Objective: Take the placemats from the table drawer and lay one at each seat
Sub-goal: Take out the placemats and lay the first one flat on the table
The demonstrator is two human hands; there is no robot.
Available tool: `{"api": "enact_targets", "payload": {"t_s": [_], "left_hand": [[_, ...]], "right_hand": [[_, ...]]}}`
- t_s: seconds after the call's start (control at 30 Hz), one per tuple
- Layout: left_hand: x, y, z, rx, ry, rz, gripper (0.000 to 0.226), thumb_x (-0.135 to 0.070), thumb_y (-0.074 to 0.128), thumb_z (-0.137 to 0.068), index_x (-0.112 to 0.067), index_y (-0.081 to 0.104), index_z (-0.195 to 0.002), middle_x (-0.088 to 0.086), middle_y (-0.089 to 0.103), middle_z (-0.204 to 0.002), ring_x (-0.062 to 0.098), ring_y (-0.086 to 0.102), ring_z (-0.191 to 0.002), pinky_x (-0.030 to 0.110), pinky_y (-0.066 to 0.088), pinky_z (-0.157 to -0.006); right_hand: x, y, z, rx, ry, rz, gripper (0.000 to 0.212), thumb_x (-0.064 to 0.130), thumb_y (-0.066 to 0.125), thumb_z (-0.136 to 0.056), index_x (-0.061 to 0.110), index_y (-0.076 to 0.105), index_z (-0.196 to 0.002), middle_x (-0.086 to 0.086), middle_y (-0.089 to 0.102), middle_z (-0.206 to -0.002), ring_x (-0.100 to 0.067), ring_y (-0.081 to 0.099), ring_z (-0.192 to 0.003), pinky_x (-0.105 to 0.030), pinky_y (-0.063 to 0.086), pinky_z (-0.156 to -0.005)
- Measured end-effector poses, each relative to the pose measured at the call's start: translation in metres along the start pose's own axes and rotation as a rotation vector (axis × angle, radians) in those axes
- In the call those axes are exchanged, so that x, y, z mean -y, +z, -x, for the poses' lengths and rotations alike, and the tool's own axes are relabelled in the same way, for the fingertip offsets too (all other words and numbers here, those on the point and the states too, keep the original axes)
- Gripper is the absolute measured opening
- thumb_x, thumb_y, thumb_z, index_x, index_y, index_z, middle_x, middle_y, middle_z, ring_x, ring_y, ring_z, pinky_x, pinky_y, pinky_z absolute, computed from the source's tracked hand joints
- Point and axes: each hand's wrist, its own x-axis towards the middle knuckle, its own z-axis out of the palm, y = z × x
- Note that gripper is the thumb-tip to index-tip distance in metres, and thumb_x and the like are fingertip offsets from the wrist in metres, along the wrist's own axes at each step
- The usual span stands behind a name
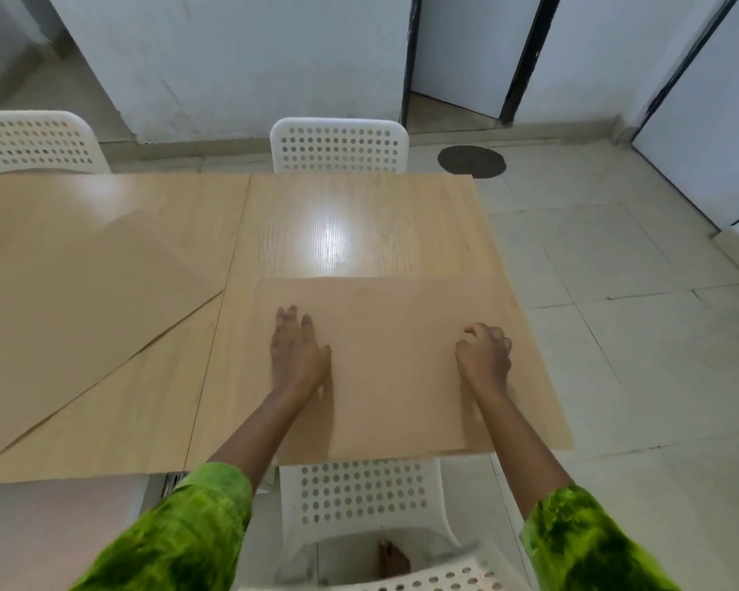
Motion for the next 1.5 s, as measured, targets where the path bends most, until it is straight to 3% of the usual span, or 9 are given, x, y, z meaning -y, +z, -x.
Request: {"api": "enact_targets", "payload": {"t_s": [0.2,0.3,0.43,0.6,0.83,0.97,1.1,1.27,1.5], "left_hand": [[-0.030,0.013,-0.074,0.129,0.398,-0.256,0.065,-0.046,0.028,-0.096,-0.016,0.007,-0.150,0.002,-0.008,-0.160,0.022,-0.014,-0.146,0.045,-0.006,-0.117],[-0.021,0.024,-0.088,0.215,0.431,-0.336,0.073,-0.066,0.008,-0.087,-0.030,-0.002,-0.149,-0.005,-0.015,-0.158,0.022,-0.019,-0.145,0.053,-0.010,-0.113],[0.005,0.031,-0.085,0.135,0.427,-0.327,0.095,-0.078,-0.024,-0.062,-0.040,-0.004,-0.147,-0.007,-0.014,-0.158,0.019,-0.017,-0.145,0.049,-0.010,-0.114],[0.047,0.020,-0.081,-0.012,0.292,-0.291,0.093,-0.074,-0.025,-0.068,-0.035,0.002,-0.148,-0.004,-0.003,-0.159,0.017,-0.005,-0.147,0.040,-0.002,-0.118],[0.050,0.010,-0.078,0.034,0.235,-0.289,0.089,-0.072,-0.016,-0.071,-0.028,-0.007,-0.148,0.002,-0.009,-0.159,0.018,-0.011,-0.146,0.040,-0.005,-0.118],[0.018,0.016,-0.035,-0.005,0.317,-0.216,0.091,-0.073,-0.016,-0.071,-0.022,-0.011,-0.146,-0.002,-0.021,-0.153,0.015,-0.018,-0.143,0.036,-0.013,-0.115],[-0.003,0.054,0.031,0.051,0.398,-0.148,0.073,-0.066,-0.012,-0.081,-0.026,-0.019,-0.142,-0.005,-0.023,-0.153,0.013,-0.020,-0.143,0.032,-0.016,-0.112],[0.040,0.056,0.035,-0.020,0.294,-0.254,0.070,-0.061,0.002,-0.088,-0.026,-0.002,-0.149,-0.001,-0.008,-0.158,0.016,-0.010,-0.145,0.037,-0.009,-0.115],[0.082,0.033,0.034,-0.022,0.213,-0.240,0.070,-0.062,0.000,-0.087,-0.029,-0.009,-0.148,0.000,-0.016,-0.158,0.014,-0.017,-0.145,0.036,-0.005,-0.119]], "right_hand": [[0.065,0.044,-0.038,0.193,-0.349,0.151,0.049,0.027,0.038,-0.095,0.019,0.033,-0.143,-0.005,0.024,-0.155,-0.020,0.017,-0.144,-0.040,0.011,-0.115],[0.075,0.064,-0.043,0.287,-0.487,0.333,0.053,0.035,0.028,-0.098,0.023,0.018,-0.148,-0.001,0.007,-0.160,-0.018,0.002,-0.147,-0.044,0.003,-0.117],[0.058,0.076,-0.041,0.280,-0.531,0.426,0.058,0.045,0.017,-0.098,0.025,0.002,-0.150,0.003,-0.005,-0.160,-0.016,-0.009,-0.147,-0.046,-0.005,-0.117],[0.016,0.049,-0.065,0.145,-0.333,0.448,0.062,0.049,0.014,-0.096,0.022,-0.002,-0.150,0.004,-0.005,-0.160,-0.014,-0.008,-0.147,-0.044,-0.007,-0.116],[-0.012,0.015,-0.085,0.134,-0.177,0.475,0.061,0.046,0.014,-0.098,0.019,-0.001,-0.150,0.002,-0.005,-0.160,-0.015,-0.009,-0.147,-0.048,-0.008,-0.116],[0.011,0.031,-0.014,0.199,-0.325,0.374,0.064,0.044,0.008,-0.093,0.018,-0.008,-0.149,0.001,-0.012,-0.159,-0.013,-0.016,-0.145,-0.043,-0.015,-0.114],[0.015,0.066,0.080,0.294,-0.524,0.395,0.060,0.039,0.005,-0.093,0.021,-0.006,-0.149,0.003,-0.011,-0.159,-0.013,-0.026,-0.136,-0.046,-0.014,-0.116],[-0.012,0.066,0.072,0.236,-0.491,0.478,0.064,0.049,0.015,-0.096,0.021,-0.008,-0.149,0.004,-0.014,-0.157,-0.017,-0.015,-0.145,-0.045,-0.017,-0.111],[-0.068,0.020,0.033,0.130,-0.254,0.509,0.076,0.057,-0.012,-0.080,0.022,-0.011,-0.148,0.004,-0.012,-0.159,-0.012,-0.013,-0.146,-0.044,-0.010,-0.115]]}}
